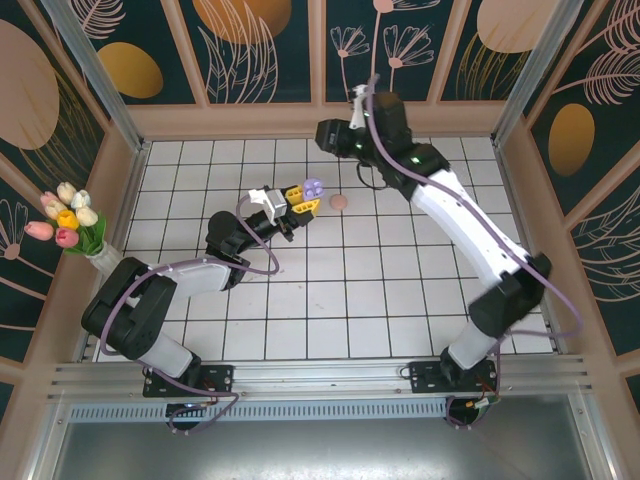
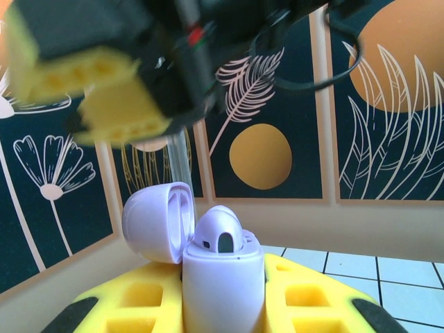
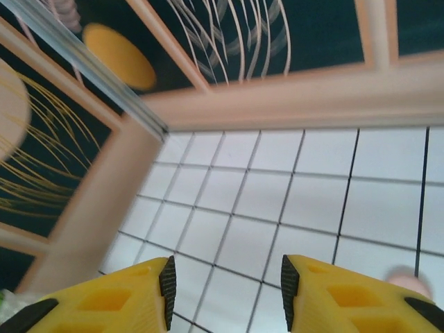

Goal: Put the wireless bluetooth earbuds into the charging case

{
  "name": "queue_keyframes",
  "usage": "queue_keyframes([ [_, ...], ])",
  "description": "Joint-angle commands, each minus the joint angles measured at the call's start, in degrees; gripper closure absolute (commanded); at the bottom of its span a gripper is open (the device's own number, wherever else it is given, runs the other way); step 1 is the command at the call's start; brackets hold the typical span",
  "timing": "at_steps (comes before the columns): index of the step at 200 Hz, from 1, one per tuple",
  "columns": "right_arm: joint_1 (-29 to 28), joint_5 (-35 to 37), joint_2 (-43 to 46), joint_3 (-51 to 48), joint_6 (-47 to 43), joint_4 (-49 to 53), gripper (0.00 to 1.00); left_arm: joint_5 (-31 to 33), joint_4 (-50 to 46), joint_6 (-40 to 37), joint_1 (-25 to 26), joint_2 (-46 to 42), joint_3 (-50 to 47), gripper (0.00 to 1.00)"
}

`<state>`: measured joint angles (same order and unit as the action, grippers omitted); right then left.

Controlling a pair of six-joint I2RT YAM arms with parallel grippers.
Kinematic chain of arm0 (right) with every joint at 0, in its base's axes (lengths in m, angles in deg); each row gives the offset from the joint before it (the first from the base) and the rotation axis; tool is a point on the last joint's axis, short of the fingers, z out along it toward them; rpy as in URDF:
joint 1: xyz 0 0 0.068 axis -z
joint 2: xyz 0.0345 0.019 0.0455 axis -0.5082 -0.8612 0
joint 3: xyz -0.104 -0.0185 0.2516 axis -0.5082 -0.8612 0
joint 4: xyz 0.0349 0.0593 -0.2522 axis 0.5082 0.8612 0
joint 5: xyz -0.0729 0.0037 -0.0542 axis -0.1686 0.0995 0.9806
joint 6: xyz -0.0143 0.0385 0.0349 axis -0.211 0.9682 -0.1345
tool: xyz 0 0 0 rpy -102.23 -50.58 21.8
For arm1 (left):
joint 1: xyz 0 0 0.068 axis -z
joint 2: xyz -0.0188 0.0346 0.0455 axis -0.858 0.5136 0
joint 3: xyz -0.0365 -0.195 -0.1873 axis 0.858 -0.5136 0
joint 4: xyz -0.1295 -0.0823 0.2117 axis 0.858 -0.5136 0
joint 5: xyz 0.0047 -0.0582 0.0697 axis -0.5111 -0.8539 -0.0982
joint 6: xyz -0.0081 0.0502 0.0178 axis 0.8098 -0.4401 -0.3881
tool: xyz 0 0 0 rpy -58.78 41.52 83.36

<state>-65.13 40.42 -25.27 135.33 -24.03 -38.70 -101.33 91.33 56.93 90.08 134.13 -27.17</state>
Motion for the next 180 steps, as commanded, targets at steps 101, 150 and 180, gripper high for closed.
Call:
queue_keyframes([
  [101, -5.3, -1.1, 1.0, -4.9, -2.6, 11.8, 0.68, 0.0, -1.5, 0.1, 0.3, 0.1, 0.5, 1.0],
  [150, -5.5, 4.7, 5.7, -9.2, -0.1, 10.2, 0.66, 0.2, -1.7, 1.0, 0.3, 0.9, 0.9, 1.0],
  [180, -1.9, 13.5, 8.1, -13.5, 6.1, 10.6, 0.62, 1.6, -6.9, 4.3, 0.2, 1.8, 2.6, 1.0],
])
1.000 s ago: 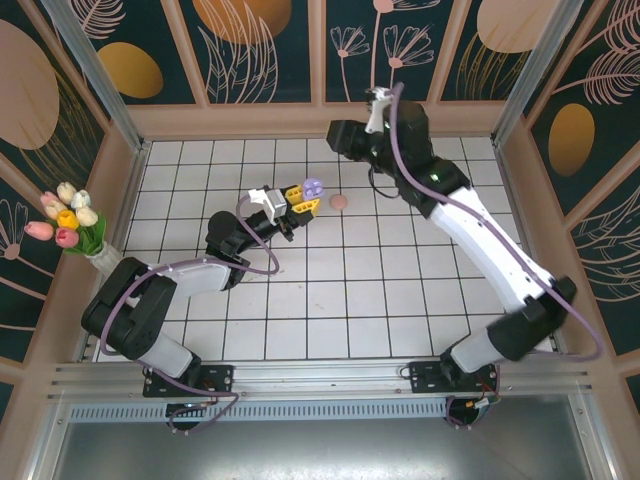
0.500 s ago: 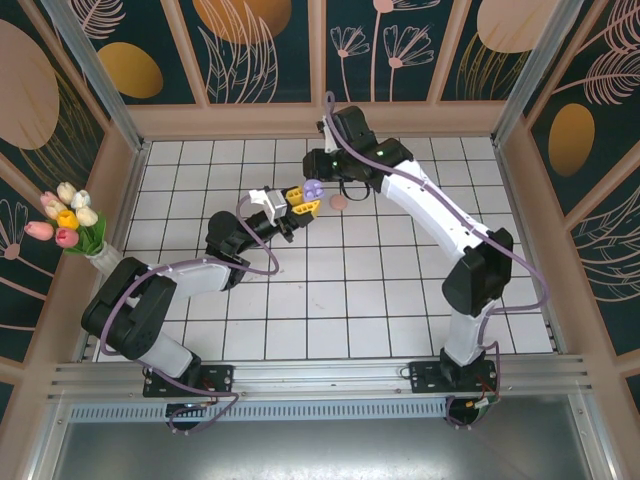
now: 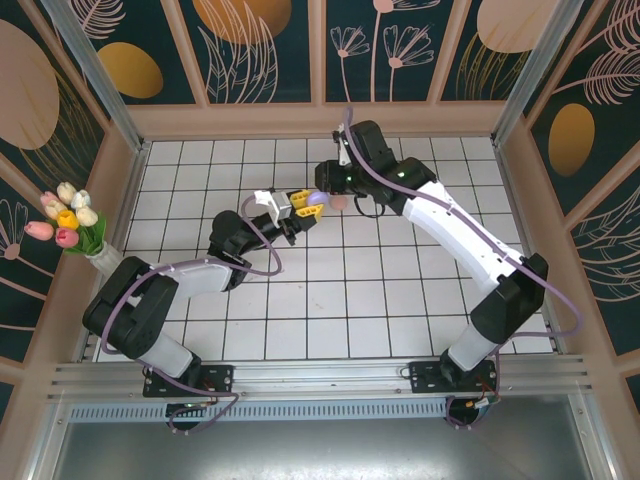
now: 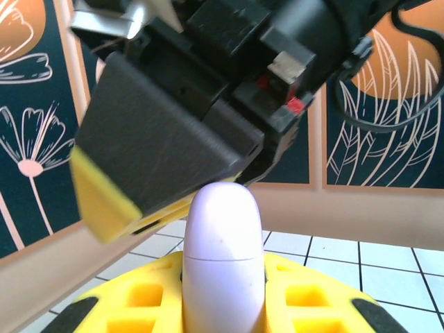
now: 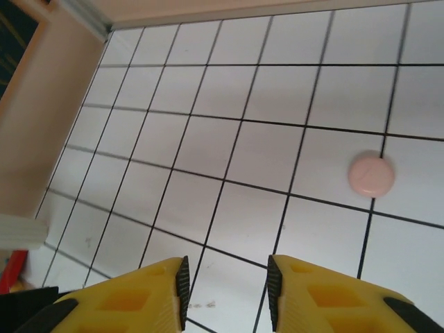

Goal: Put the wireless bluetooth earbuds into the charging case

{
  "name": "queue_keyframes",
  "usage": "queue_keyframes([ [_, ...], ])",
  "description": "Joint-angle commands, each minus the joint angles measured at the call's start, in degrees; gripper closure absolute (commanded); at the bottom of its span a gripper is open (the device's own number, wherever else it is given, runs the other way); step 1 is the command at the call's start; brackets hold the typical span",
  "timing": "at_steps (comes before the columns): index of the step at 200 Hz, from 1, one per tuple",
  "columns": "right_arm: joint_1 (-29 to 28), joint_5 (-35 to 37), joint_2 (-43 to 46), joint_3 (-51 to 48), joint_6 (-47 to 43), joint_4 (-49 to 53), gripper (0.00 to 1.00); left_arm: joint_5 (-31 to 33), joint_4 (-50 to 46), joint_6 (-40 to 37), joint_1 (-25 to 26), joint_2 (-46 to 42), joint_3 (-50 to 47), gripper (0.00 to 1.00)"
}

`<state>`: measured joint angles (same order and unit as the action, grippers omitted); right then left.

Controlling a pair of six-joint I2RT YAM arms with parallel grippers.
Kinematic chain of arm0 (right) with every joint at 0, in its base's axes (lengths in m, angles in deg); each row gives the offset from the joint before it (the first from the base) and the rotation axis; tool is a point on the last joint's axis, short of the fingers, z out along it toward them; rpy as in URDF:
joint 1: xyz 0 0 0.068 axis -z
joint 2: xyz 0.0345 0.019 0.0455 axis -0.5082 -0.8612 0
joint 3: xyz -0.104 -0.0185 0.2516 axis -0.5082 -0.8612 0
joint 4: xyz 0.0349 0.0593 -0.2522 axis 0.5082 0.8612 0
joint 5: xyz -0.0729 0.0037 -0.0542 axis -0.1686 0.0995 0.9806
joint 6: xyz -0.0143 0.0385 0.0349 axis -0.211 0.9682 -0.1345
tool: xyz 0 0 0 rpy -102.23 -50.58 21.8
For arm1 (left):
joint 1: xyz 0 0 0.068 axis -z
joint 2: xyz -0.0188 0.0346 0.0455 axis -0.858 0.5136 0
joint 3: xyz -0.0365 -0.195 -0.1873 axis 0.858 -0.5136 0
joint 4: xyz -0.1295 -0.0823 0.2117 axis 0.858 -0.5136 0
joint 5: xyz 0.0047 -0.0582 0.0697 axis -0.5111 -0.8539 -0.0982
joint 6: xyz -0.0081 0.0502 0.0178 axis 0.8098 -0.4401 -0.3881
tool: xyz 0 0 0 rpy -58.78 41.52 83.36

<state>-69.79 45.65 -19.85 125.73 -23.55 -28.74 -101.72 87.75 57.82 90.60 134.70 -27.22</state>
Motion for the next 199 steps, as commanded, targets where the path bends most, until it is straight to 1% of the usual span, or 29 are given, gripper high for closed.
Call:
queue_keyframes([
  [1, 3.0, 8.4, 2.9, -4.2, 5.8, 0.5, 0.62, 2.0, -3.5, 3.7, -0.3, 1.4, 2.7, 1.0],
  [11, 5.2, 8.6, 4.6, -7.7, 8.2, -1.1, 0.61, 2.7, -5.6, 6.8, -0.3, 2.3, 3.6, 1.0],
  [21, 7.4, 7.3, 6.7, -11.8, 10.6, -3.7, 0.61, 4.1, -8.5, 11.1, -0.3, 3.7, 4.8, 1.0],
  [31, 7.6, 6.4, 8.6, -15.7, 12.2, -6.3, 0.61, 5.1, -12.4, 14.7, -0.2, 5.1, 6.1, 1.0],
  [33, 8.9, 6.3, 9.0, -16.5, 12.6, -6.7, 0.6, 5.2, -13.0, 15.8, -0.2, 5.5, 6.4, 1.0],
  [37, 9.6, 6.1, 9.6, -18.0, 13.2, -7.4, 0.6, 5.7, -14.3, 17.6, -0.2, 6.2, 6.9, 1.0],
  [50, 10.4, 5.6, 10.9, -21.7, 14.7, -9.3, 0.6, 6.6, -18.9, 22.2, -0.2, 8.3, 8.7, 1.0],
  [60, 10.4, 5.4, 11.5, -24.2, 15.7, -10.2, 0.6, 7.3, -21.7, 26.0, -0.3, 11.9, 10.0, 0.98],
  [76, 10.5, 5.1, 12.4, -27.7, 17.4, -11.8, 0.59, 7.3, -23.6, 29.6, -0.3, 15.1, 11.3, 0.96],
  [82, 10.5, 5.1, 12.8, -28.9, 17.8, -12.3, 0.59, 7.6, -24.0, 31.2, -0.3, 16.2, 11.6, 0.94],
  [98, 10.5, 5.2, 13.7, -31.5, 19.0, -13.6, 0.59, 7.8, -26.9, 33.4, -0.3, 19.1, 13.4, 0.93],
  [112, 10.5, 5.3, 14.4, -33.0, 19.6, -14.2, 0.58, 8.2, -31.5, 34.2, -0.3, 21.5, 15.7, 0.93],
  [151, 10.5, 5.4, 15.9, -34.1, 19.9, -14.4, 0.58, 10.5, -38.8, 37.3, -0.3, 25.0, 18.3, 0.9],
  [177, 10.6, 5.3, 16.6, -34.3, 19.9, -14.5, 0.57, 11.4, -42.1, 39.9, -0.4, 26.3, 18.6, 0.84],
  [199, 10.5, 5.0, 17.1, -34.5, 20.0, -14.4, 0.56, 11.5, -44.1, 41.9, -0.3, 27.0, 18.6, 0.76],
])
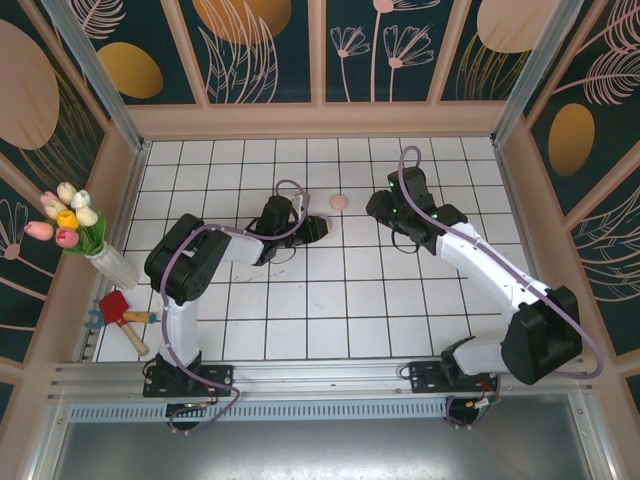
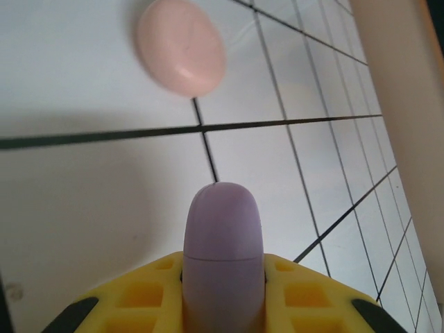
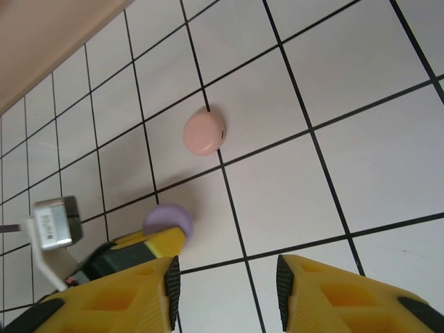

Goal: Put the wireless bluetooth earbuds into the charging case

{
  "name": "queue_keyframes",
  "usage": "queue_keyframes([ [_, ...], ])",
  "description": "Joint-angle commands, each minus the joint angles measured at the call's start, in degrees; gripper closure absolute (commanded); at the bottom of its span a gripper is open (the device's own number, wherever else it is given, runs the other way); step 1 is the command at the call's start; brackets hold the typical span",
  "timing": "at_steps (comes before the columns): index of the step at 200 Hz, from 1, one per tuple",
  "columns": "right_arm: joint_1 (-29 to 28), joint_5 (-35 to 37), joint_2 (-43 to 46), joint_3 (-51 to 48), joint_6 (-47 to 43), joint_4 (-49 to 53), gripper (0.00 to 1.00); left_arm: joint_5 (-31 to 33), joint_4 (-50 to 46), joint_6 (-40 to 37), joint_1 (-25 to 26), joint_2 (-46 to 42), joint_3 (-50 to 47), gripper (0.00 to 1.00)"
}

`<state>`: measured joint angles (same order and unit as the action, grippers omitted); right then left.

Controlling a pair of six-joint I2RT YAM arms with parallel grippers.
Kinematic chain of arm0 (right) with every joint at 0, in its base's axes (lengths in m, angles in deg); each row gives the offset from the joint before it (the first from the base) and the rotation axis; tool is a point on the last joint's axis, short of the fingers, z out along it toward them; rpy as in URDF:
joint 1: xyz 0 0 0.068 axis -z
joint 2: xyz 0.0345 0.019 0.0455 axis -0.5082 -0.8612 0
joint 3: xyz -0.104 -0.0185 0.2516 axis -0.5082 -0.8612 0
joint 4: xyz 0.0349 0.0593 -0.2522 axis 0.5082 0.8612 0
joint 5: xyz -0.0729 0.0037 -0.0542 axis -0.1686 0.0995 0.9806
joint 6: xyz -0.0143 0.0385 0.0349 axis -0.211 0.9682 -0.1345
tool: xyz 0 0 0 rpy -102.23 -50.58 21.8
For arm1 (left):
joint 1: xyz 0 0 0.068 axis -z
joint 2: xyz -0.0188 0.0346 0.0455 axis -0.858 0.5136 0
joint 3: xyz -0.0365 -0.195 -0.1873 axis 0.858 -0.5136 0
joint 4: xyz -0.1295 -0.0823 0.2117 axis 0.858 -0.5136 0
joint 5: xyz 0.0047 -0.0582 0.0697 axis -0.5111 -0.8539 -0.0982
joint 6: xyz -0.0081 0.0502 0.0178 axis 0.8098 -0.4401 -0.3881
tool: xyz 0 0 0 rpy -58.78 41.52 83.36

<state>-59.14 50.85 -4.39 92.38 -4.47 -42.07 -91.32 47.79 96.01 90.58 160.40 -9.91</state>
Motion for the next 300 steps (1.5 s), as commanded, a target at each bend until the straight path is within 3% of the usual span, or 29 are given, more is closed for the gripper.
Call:
queue_keyframes([
  [1, -0.1, -0.2, 1.7, -1.1, 0.9, -1.1, 0.56, 1.1, -4.2, 3.8, -0.3, 1.3, 1.3, 0.76],
  [76, 0.4, -0.5, 5.4, -1.1, 0.7, 0.6, 0.53, 4.3, -9.7, 6.0, -0.5, -3.5, -1.3, 0.48],
  [101, 1.1, -0.5, 7.0, -1.3, 0.6, 1.3, 0.49, 6.3, -13.4, 5.5, -0.8, -6.8, -2.3, 0.44],
  [126, 2.0, 0.8, 8.8, -1.8, 0.3, 2.4, 0.29, 9.4, -19.1, 3.5, -1.9, -11.5, -3.4, 0.42],
  [142, 2.8, 3.3, 9.9, -2.0, -0.2, 3.2, 0.03, 12.8, -23.4, 0.6, -2.7, -16.2, -3.6, 0.41],
  [156, 3.7, 5.9, 10.9, -2.1, -1.8, 3.1, 0.01, 17.0, -26.3, -2.6, -2.9, -21.5, -3.4, 0.37],
  [168, 4.3, 10.3, 11.5, -2.0, -3.7, 2.9, 0.01, 21.8, -28.4, -6.0, -2.9, -25.6, -2.7, 0.27],
  [176, 4.8, 13.8, 11.7, -2.1, -5.3, 2.6, 0.01, 25.6, -28.9, -8.2, -2.9, -28.7, -2.6, 0.02],
  [193, 6.3, 23.9, 12.1, -3.1, -7.8, 1.2, 0.01, 33.2, -27.4, -13.6, -2.9, -34.4, -3.4, 0.01],
  [217, 8.2, 37.6, 15.0, -12.1, -13.9, -12.2, 0.01, 42.5, -19.9, -23.9, -3.0, -41.6, -7.8, 0.01],
  [261, 16.6, 35.4, 14.2, -29.0, -28.4, -40.3, 0.01, 56.2, 7.1, -49.1, -3.5, -50.2, -24.2, 0.01],
  [300, 20.2, 32.0, 7.1, -39.2, -37.3, -64.0, 0.01, 57.0, 18.4, -55.1, -9.0, -47.3, -31.5, 0.01],
])
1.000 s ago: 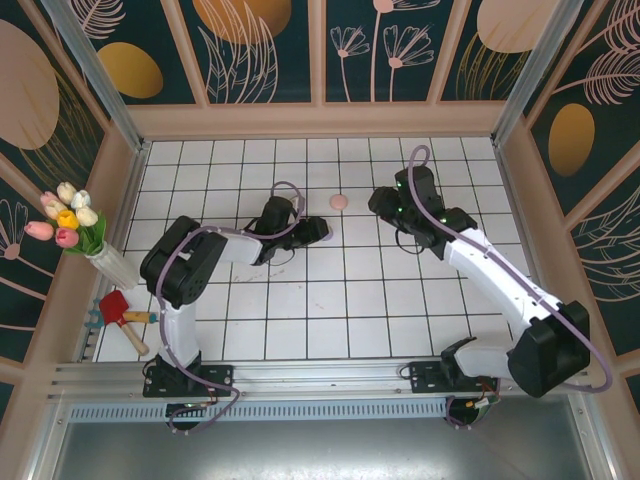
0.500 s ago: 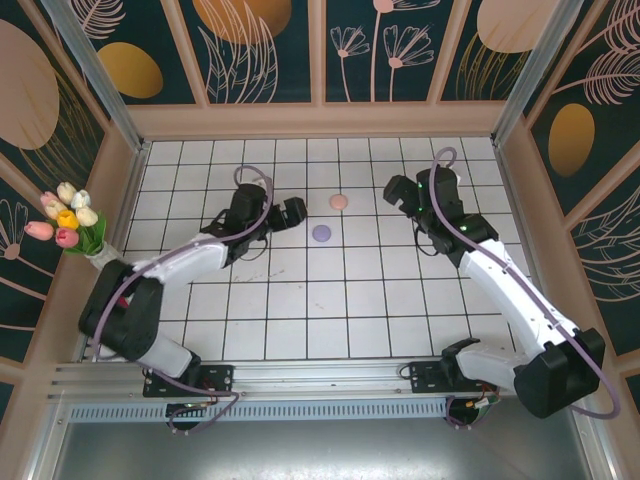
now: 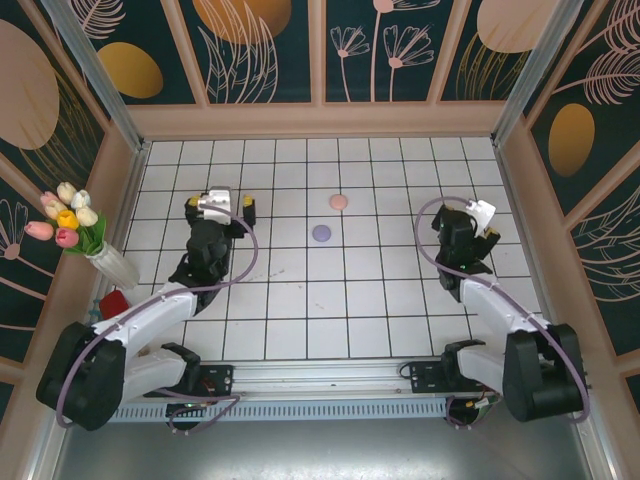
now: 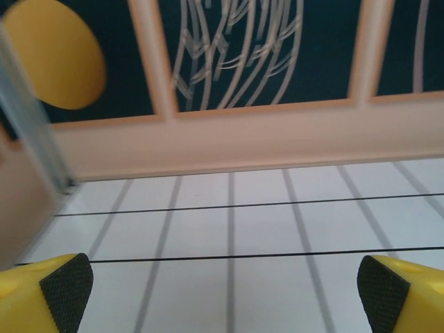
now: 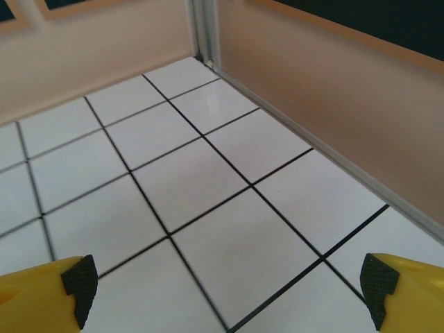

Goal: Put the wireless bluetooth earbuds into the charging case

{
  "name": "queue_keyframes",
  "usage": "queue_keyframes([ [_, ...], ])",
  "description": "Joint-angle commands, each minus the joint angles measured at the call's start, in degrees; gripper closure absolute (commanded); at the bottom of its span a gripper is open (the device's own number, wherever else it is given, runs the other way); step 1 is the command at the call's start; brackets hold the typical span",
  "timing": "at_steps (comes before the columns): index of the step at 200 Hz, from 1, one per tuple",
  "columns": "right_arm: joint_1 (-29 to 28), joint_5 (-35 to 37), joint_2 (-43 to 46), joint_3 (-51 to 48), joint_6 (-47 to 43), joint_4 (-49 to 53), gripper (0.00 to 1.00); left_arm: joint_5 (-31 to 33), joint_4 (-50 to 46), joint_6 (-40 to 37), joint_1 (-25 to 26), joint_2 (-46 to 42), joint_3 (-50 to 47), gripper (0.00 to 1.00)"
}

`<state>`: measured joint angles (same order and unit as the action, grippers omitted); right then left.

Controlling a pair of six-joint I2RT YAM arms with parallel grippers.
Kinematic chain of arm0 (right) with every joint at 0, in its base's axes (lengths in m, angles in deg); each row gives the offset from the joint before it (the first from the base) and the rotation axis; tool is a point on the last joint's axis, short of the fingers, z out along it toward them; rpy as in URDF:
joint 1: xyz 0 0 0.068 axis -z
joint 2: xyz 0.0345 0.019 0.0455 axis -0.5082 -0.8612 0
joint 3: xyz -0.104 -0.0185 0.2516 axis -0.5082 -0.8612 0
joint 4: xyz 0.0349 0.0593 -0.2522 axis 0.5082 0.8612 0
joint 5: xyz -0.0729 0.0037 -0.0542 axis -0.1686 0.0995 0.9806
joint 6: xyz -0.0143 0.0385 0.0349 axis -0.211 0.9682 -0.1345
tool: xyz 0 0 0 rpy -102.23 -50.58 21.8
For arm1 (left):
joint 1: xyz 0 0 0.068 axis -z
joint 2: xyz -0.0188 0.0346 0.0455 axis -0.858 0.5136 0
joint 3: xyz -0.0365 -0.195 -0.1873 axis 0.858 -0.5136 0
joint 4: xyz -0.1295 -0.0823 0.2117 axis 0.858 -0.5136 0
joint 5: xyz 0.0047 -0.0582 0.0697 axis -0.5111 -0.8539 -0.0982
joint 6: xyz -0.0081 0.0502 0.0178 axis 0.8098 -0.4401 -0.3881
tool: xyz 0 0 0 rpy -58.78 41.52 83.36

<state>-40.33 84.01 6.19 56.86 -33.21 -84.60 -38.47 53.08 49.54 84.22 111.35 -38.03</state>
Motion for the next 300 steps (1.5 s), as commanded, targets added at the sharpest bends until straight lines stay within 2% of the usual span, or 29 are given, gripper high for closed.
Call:
queue_keyframes([
  [1, 1.3, -1.2, -3.7, -3.8, -8.8, -21.9, 0.01, 4.1, 13.3, -8.7, -2.7, 1.8, -3.5, 0.01],
  [25, 2.2, -4.3, -8.2, -6.7, -12.0, -29.9, 0.01, 2.5, 19.3, -8.7, -5.3, 5.6, -7.1, 0.01],
  [46, 3.2, -8.4, -11.4, -9.4, -12.4, -36.0, 0.01, 0.4, 24.9, -5.8, -8.2, 10.6, -9.1, 0.01],
  [54, 3.7, -10.3, -12.5, -11.0, -13.1, -40.0, 0.01, -0.5, 27.4, -7.0, -9.0, 12.8, -9.6, 0.01],
  [61, 3.9, -12.3, -12.2, -11.2, -13.4, -39.8, 0.01, 0.0, 24.5, -5.7, -9.4, 13.8, -7.9, 0.01],
  [75, 5.3, -16.9, -12.6, -12.4, -13.6, -43.9, 0.01, -6.0, 23.7, -3.9, -11.7, 14.9, -9.1, 0.01],
  [91, 7.1, -22.8, -15.0, -13.3, -12.7, -48.5, 0.01, -7.6, 34.3, -3.1, -13.2, 16.8, -14.0, 0.01],
  [104, 7.2, -24.8, -19.5, -15.3, -13.5, -56.8, 0.01, -12.0, 33.3, -2.1, -15.1, 15.3, -14.9, 0.01],
  [118, 7.8, -27.2, -23.4, -14.6, -13.9, -59.2, 0.01, -16.3, 33.6, -0.7, -17.2, 14.6, -15.5, 0.01],
  [128, 10.1, -32.3, -21.8, -12.7, -12.2, -51.9, 0.01, -18.9, 34.0, 0.2, -18.5, 14.7, -15.7, 0.01],
  [140, 11.9, -36.1, -22.3, -12.6, -11.7, -52.6, 0.01, -21.3, 33.7, 1.1, -19.9, 14.7, -15.5, 0.01],
  [159, 12.2, -36.3, -22.0, -12.5, -11.6, -52.0, 0.01, -26.5, 33.8, 2.9, -23.0, 15.9, -15.2, 0.01],
  [170, 12.1, -36.3, -22.0, -12.5, -11.6, -52.1, 0.01, -29.8, 37.6, 3.0, -24.1, 18.4, -16.0, 0.01],
  [180, 12.1, -36.3, -22.1, -12.5, -11.7, -52.5, 0.01, -29.7, 39.9, 3.6, -24.5, 20.7, -16.1, 0.01],
  [191, 11.9, -36.2, -22.1, -12.6, -11.8, -52.7, 0.01, -32.2, 37.2, 4.3, -25.8, 20.8, -14.5, 0.01],
  [206, 10.1, -32.0, -22.2, -12.8, -12.5, -53.3, 0.01, -34.7, 35.8, 5.9, -27.7, 21.3, -13.4, 0.01],
  [235, 10.5, -33.1, -22.2, -12.6, -12.3, -52.8, 0.01, -29.8, 34.4, 7.5, -27.7, 21.4, -12.6, 0.01],
  [300, 11.6, -36.0, -22.2, -12.1, -12.1, -51.8, 0.01, -29.1, 33.7, 7.4, -27.5, 21.5, -12.2, 0.01],
])
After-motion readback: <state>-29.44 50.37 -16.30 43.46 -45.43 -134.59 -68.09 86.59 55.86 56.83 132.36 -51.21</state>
